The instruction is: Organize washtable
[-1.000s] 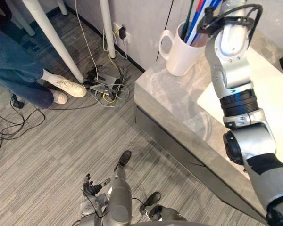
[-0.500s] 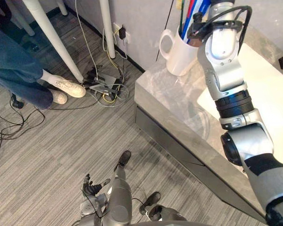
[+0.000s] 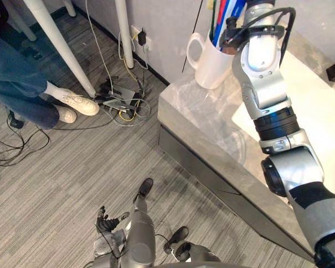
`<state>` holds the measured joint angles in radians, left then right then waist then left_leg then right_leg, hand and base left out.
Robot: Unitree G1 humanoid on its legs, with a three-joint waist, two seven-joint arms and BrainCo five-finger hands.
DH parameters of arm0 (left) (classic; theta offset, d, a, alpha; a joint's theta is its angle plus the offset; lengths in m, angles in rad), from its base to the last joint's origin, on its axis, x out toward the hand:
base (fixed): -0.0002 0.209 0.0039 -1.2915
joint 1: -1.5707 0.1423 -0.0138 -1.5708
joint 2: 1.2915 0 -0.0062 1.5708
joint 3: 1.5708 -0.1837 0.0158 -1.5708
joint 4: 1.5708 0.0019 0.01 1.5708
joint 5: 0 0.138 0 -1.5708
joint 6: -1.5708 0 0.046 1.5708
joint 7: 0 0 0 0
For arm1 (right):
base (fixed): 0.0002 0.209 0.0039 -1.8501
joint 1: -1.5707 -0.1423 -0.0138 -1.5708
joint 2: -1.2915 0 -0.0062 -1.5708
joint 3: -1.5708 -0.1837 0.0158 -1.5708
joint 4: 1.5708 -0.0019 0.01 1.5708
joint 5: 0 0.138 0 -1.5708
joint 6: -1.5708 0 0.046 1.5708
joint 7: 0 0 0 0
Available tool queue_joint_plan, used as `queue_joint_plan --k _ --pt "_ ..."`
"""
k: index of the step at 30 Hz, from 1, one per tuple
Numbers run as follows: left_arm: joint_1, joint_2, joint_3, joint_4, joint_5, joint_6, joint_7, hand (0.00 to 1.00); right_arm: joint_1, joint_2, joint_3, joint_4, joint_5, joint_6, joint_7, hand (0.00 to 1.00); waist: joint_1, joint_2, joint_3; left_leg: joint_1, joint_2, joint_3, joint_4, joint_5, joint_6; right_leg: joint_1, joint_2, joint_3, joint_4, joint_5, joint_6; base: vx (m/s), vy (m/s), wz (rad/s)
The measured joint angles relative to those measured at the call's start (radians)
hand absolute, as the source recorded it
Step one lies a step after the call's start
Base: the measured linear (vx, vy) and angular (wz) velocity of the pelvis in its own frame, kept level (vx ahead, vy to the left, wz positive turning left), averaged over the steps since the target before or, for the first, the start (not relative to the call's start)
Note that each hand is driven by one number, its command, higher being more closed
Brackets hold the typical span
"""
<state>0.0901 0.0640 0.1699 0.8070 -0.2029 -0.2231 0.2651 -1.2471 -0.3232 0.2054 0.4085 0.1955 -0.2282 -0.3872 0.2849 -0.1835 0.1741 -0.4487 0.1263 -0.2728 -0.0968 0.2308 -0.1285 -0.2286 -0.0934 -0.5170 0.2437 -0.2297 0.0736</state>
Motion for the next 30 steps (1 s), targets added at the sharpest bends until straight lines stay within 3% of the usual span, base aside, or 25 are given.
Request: queue_joint_plan --k 9,14,22,26,30 --pt "0.0 0.005 0.035 0.011 0.002 0.002 0.0 0.0 0.001 -0.003 -0.001 0.0 -0.002 -0.002 0.02 0.0 -0.006 -0.019 0.009 0.01 -0.003 0.006 0.0 0.0 0.001 -0.005 -0.012 0.013 0.021 -0.006 0.0 0.0 0.004 -0.02" --pt "0.0 0.015 0.038 0.022 0.015 0.008 0.0 0.0 0.002 -0.003 -0.001 0.0 -0.002 -0.002 0.023 0.0 -0.024 -0.022 0.01 0.027 -0.004 0.014 0.0 0.001 0.001 0.0 -0.017 0.031 0.036 -0.009 0.002 -0.01 0.005 -0.03" --pt "0.001 0.018 0.039 0.027 0.017 0.01 -0.002 0.0 0.048 -0.04 -0.008 -0.007 -0.006 -0.002 0.041 0.0 -0.027 -0.022 0.01 0.044 -0.002 0.034 -0.005 -0.008 0.014 -0.005 -0.023 0.049 0.067 -0.026 0.0 -0.03 -0.006 -0.05" --pt "0.001 0.018 0.04 0.027 0.018 0.016 -0.003 0.0 0.07 -0.041 -0.046 -0.073 -0.006 -0.001 0.04 0.0 -0.031 -0.023 0.01 0.044 -0.004 0.045 0.0 -0.005 0.023 -0.006 -0.03 0.05 0.069 -0.028 0.0 0.0 0.0 0.0" --pt "0.002 0.015 0.047 0.027 0.02 0.022 -0.003 0.0 0.121 -0.094 -0.121 -0.202 -0.006 -0.002 0.037 0.0 -0.035 -0.024 0.009 0.058 -0.009 0.06 0.002 -0.002 0.019 0.003 -0.042 0.059 0.067 -0.028 0.001 0.01 0.002 -0.03"
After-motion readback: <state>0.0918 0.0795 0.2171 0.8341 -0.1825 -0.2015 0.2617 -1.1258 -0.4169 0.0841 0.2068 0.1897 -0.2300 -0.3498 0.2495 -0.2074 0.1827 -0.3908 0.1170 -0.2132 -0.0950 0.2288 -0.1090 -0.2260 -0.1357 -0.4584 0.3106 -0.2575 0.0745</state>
